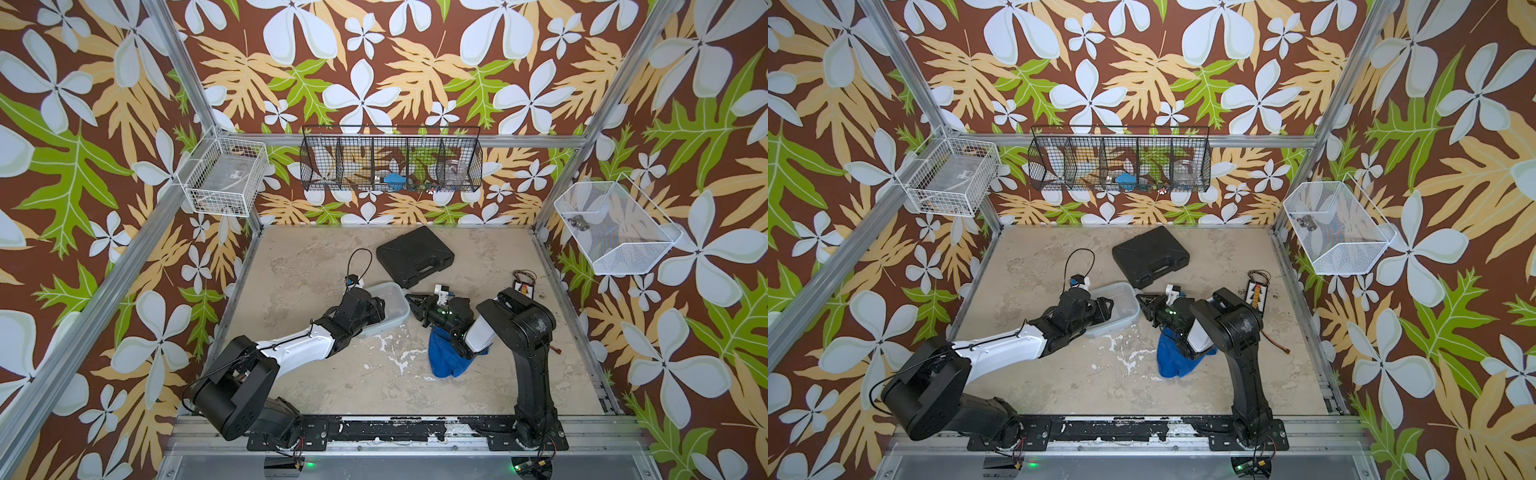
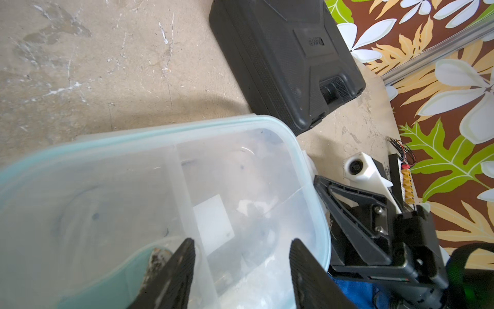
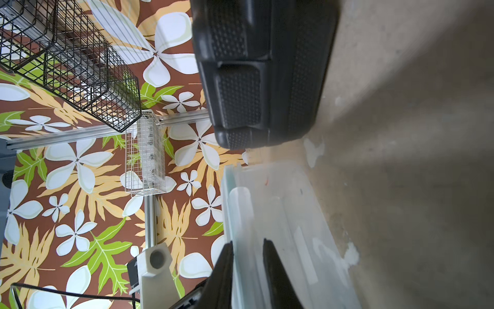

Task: Wipe the insides of the lunch boxes
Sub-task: Open the fastener of the lunch box, then adjust the lunch box at the center of the board.

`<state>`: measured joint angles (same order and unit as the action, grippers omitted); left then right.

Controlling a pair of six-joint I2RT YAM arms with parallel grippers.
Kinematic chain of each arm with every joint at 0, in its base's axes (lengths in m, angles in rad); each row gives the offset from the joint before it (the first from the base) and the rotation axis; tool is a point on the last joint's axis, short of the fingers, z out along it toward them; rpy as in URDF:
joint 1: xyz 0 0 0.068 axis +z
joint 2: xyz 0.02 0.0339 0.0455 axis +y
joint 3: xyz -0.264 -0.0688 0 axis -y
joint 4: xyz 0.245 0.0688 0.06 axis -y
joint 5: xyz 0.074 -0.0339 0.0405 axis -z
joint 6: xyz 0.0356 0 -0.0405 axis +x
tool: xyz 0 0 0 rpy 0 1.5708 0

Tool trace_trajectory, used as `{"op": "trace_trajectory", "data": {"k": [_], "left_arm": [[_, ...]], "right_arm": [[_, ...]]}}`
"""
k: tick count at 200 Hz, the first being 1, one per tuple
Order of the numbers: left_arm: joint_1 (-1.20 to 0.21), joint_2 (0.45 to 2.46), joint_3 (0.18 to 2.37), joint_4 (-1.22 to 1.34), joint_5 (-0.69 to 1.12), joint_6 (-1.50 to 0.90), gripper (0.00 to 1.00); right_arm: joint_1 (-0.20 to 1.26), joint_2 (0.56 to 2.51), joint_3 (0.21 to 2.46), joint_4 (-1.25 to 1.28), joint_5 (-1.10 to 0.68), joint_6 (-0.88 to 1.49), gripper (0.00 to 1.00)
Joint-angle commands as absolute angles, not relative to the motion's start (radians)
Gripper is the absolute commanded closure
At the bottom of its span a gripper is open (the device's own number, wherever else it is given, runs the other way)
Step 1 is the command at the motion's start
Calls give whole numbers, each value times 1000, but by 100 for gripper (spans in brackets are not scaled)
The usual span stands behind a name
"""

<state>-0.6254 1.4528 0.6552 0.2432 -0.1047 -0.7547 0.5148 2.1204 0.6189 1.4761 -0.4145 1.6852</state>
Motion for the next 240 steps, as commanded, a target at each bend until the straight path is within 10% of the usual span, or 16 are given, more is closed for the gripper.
{"op": "trace_trajectory", "data": {"k": [1, 40, 240], "left_arm": [[-629, 1457, 653, 128, -56, -769, 41], [-629, 1419, 708, 59, -100, -756, 38], [-390, 1578, 974, 26, 18, -391, 27]], "right_arm": [[519, 2104, 615, 1592, -482, 1670, 70], [490, 2075, 582, 1554, -489, 1649, 48], [479, 1722, 369, 1108, -555, 1355, 35]]}}
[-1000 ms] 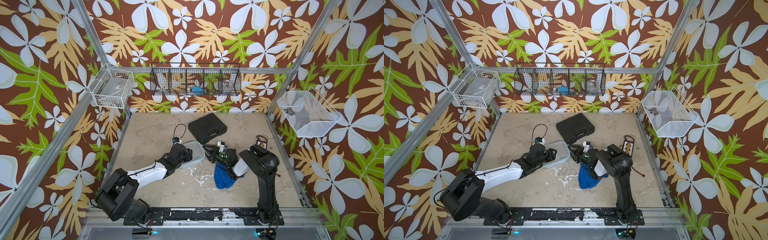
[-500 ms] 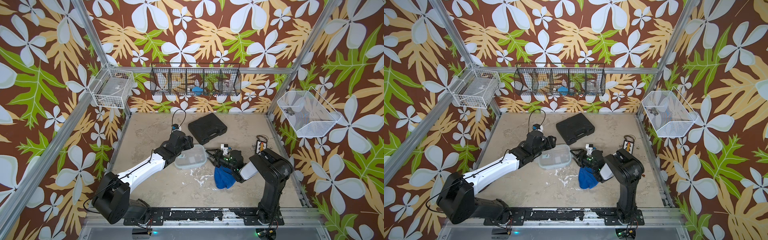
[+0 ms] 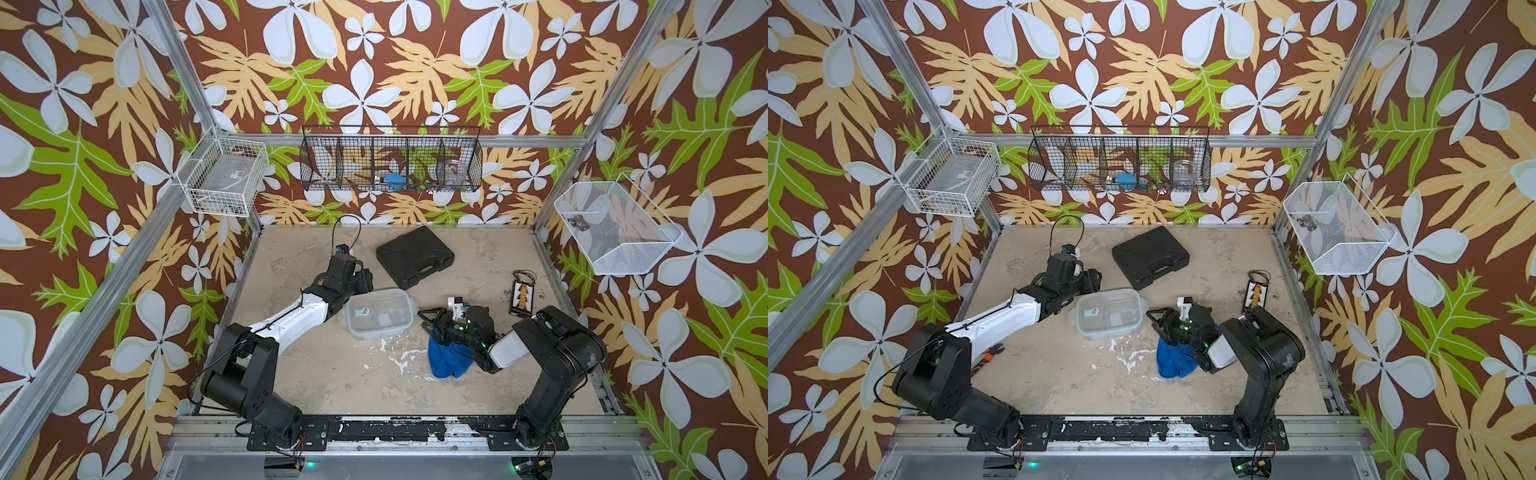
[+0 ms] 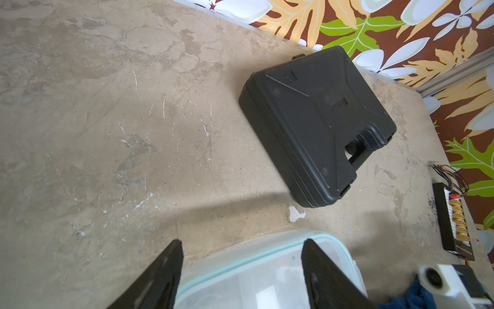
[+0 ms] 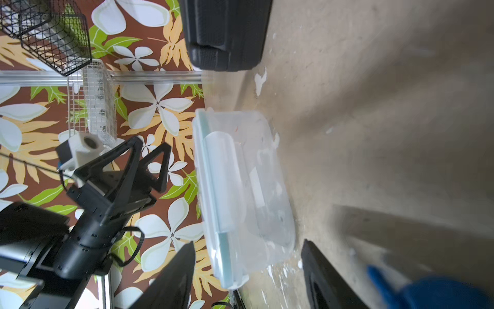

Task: Wipe the insides of the lunch boxes
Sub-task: Adjust the lunch box at the center of the board.

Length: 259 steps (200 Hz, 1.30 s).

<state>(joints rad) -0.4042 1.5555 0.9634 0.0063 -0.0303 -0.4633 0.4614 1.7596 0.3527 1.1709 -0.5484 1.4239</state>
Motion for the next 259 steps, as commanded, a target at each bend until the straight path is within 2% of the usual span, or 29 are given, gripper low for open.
{"op": "trace_trajectory", "data": {"k": [1, 95, 192, 259], "left_arm": [[-389, 1580, 973, 26, 19, -390, 27], [-382, 1529, 819, 92, 110, -499, 30], [-383, 1322, 602, 72, 71, -748, 30], [-387, 1244, 563, 66, 51, -830, 30]], "right_arm": [[480, 1721, 372, 1105, -555, 1353, 35], [494, 1903, 726, 928, -578, 1315, 40], [563, 2225, 1281, 728, -624, 1352, 41], [599, 2406, 1579, 643, -635, 1374, 41]]}}
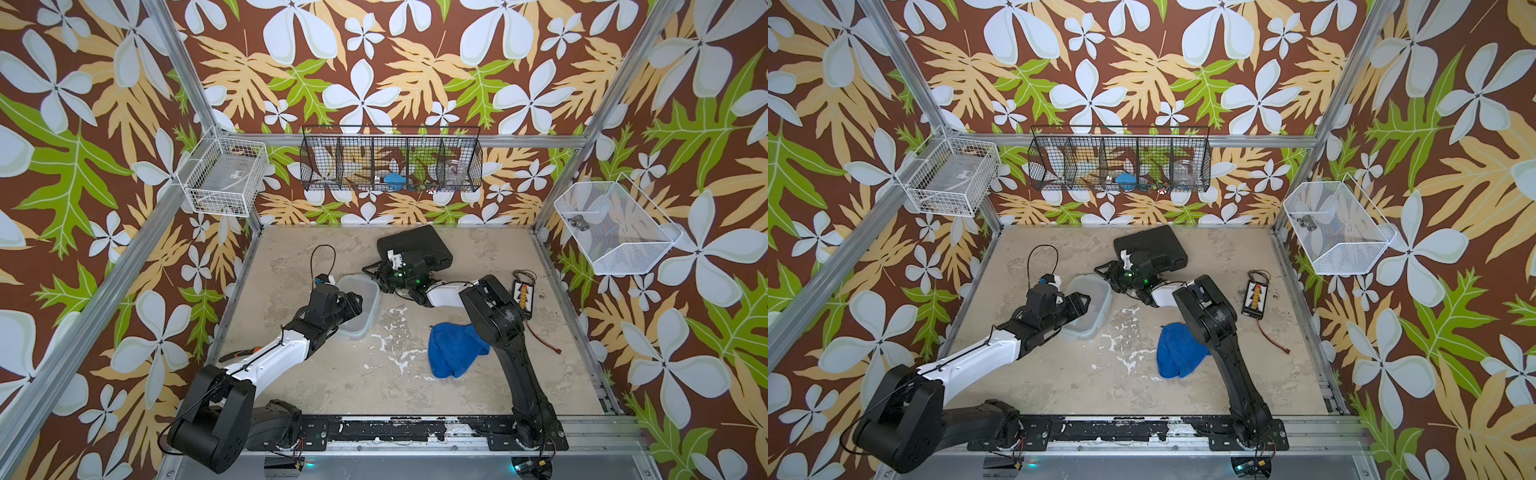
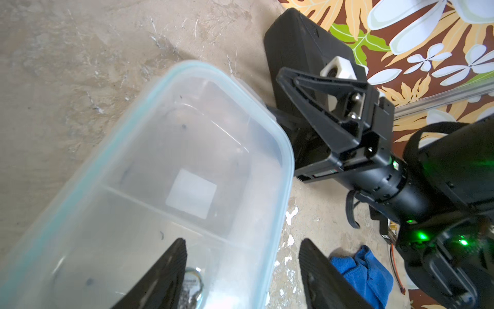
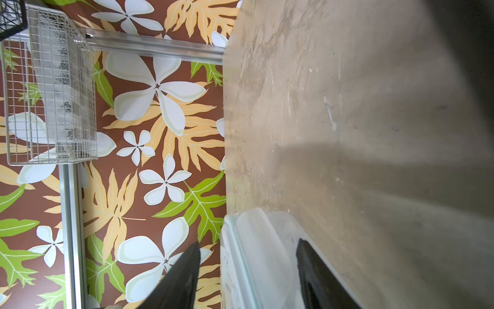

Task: Wipe the insides of the lunch boxes
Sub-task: Adjust the lunch box at the center of the board.

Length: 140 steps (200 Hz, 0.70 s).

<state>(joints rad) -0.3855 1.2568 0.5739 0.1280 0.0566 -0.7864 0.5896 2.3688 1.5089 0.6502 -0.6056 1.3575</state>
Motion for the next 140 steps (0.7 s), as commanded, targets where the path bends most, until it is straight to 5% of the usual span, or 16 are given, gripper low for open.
{"op": "trace_trajectory", "data": {"k": [1, 44, 140], "left_arm": [[-387, 1243, 563, 65, 52, -831, 30], [-390, 1202, 550, 62, 33, -873, 30], [-375, 1174, 749, -140, -113, -724, 24]], "right_arm": [[599, 2408, 1582, 641, -636, 1374, 41], [607, 2497, 1725, 602, -672, 1383, 39], [534, 2282, 1461, 689, -683, 1324, 33]]}}
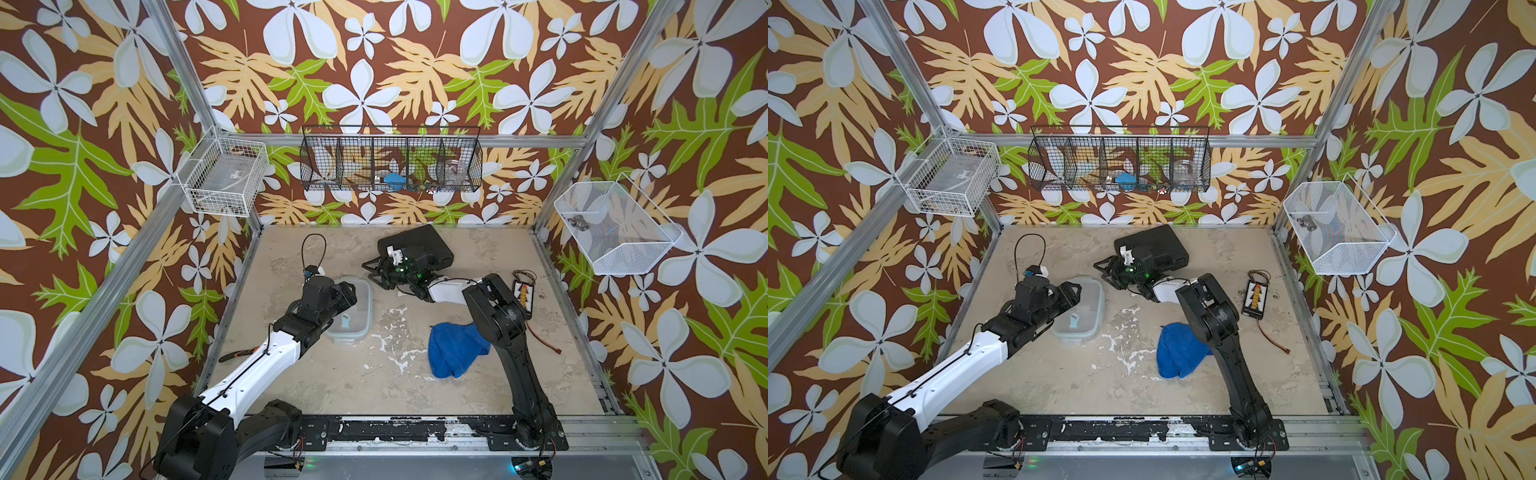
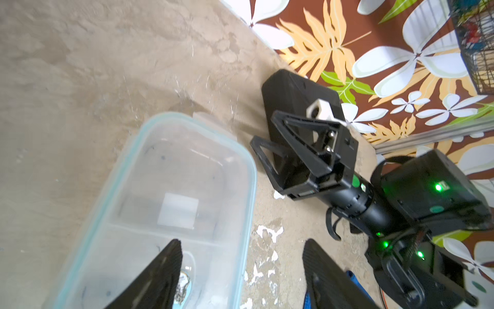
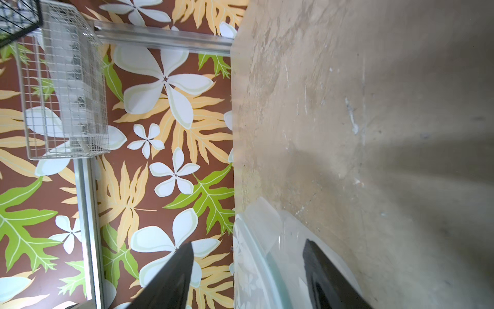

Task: Wipe the insides of the lunch boxes
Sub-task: Adjust the lunch box at the center of the board, then open the lid of the lunch box.

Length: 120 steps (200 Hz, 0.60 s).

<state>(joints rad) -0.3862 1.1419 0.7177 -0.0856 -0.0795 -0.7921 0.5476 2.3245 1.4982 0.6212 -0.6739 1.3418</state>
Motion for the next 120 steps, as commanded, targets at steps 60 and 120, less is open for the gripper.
{"op": "trace_trajectory", "data": {"k": [60, 120], "left_arm": [[-290, 1276, 749, -114, -81, -640, 23], [-258, 1309, 721, -61, -16, -637, 23]], "right_arm": [[534, 2112, 1140, 910, -731, 1354, 33], [543, 2091, 897, 1163, -794, 1395, 34]]}}
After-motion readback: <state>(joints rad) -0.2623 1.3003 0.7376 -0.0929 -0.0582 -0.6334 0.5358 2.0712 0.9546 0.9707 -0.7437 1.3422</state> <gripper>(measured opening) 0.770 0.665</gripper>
